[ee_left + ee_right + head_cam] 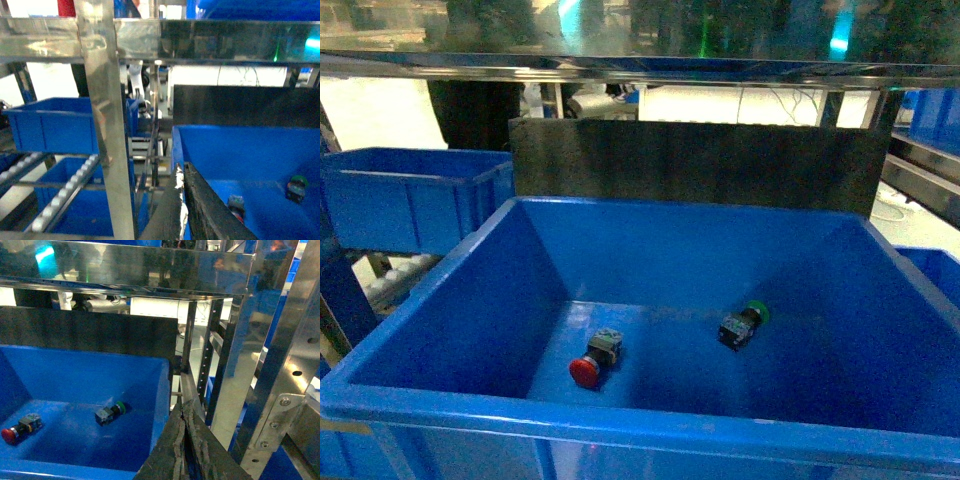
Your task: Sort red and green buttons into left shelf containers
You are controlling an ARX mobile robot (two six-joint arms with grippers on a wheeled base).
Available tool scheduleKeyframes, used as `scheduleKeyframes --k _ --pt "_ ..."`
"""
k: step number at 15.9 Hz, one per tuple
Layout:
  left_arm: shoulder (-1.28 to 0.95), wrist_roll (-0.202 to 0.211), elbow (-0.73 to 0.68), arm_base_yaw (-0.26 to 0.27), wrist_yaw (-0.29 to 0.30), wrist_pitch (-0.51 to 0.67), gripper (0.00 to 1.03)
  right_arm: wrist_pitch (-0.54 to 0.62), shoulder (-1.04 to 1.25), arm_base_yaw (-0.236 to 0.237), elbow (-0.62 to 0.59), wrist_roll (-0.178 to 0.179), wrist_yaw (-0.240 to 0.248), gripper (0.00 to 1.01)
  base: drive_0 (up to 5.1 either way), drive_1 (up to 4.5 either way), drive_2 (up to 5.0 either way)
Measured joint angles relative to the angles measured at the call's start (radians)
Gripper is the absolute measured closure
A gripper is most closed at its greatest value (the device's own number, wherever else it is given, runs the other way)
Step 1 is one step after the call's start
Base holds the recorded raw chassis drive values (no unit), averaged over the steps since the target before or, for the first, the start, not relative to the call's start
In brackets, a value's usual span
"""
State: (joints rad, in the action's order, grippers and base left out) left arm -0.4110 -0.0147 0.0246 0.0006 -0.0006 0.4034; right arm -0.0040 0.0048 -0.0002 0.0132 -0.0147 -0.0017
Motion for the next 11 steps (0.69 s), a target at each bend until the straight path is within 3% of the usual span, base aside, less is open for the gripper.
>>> scheduleKeyframes --k 11 --pt "0.211 0.0 -0.011 0.0 0.0 -0.203 1.01 0.0 0.0 0.0 0.0 0.0 0.0 0.99 0.0 0.0 0.0"
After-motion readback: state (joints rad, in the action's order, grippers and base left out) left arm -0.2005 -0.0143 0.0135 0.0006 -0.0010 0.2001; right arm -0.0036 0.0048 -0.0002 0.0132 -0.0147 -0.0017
